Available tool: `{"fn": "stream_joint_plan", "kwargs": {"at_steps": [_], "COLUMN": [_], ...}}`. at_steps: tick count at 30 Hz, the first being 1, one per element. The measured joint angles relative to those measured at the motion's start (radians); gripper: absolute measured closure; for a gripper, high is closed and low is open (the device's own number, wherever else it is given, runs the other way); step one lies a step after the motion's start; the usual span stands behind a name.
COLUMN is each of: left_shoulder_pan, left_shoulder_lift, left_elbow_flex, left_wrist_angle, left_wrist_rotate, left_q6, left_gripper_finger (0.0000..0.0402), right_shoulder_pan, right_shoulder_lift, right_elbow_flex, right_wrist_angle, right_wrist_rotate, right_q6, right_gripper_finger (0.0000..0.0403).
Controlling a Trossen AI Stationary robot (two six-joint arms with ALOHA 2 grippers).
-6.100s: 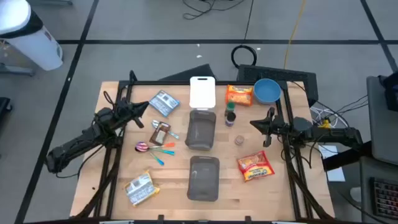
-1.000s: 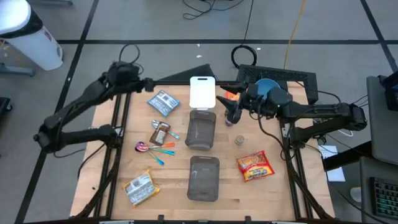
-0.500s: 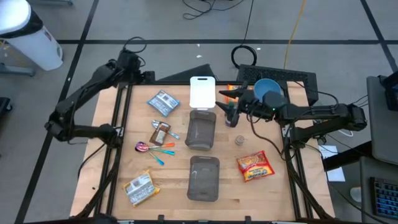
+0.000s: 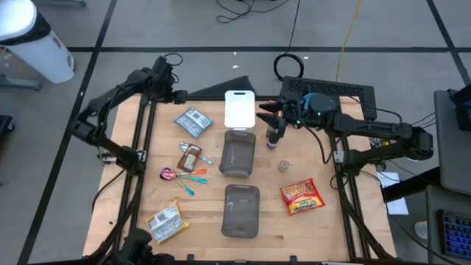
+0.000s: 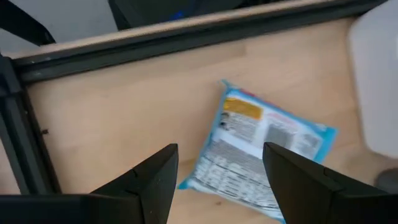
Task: Pick & Place Food Item
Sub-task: Put the blue noodle pack into the white bin
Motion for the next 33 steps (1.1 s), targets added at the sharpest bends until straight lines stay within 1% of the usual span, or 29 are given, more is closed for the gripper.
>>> {"fn": "stream_joint_plan", "kwargs": {"at_steps": [3, 7, 14, 20, 27, 33], "left_shoulder_pan": [0.015, 0.035, 0.065, 0.064, 0.064, 0.059], "left_shoulder_lift": [0.036, 0.091, 0.204, 0.253, 0.272, 0.274], "left_elbow_flex": [0.000, 0.000, 0.000, 0.000, 0.000, 0.000], "left_wrist_angle": [0.012, 0.027, 0.022, 0.005, -0.004, -0.012], "left_wrist_rotate": [0.019, 0.073, 0.187, 0.182, 0.181, 0.158], "left_q6": [0.039, 0.102, 0.125, 0.159, 0.190, 0.195], "left_gripper_finger": [0.0160, 0.0160, 0.0160, 0.0160, 0.0160, 0.0160], "right_shoulder_pan": [-0.001, 0.000, 0.000, 0.000, 0.000, 0.000], "right_shoulder_lift": [0.007, 0.011, 0.020, 0.021, 0.021, 0.021], "right_elbow_flex": [0.000, 0.000, 0.000, 0.000, 0.000, 0.000], "right_wrist_angle": [-0.016, -0.019, -0.011, -0.012, -0.013, -0.014], "right_wrist_rotate": [0.000, 0.001, 0.005, 0.009, 0.010, 0.011], "right_q6": [0.011, 0.025, 0.026, 0.024, 0.025, 0.024], "right_gripper_finger": [0.0188, 0.0186, 0.0193, 0.0198, 0.0201, 0.0202]}}
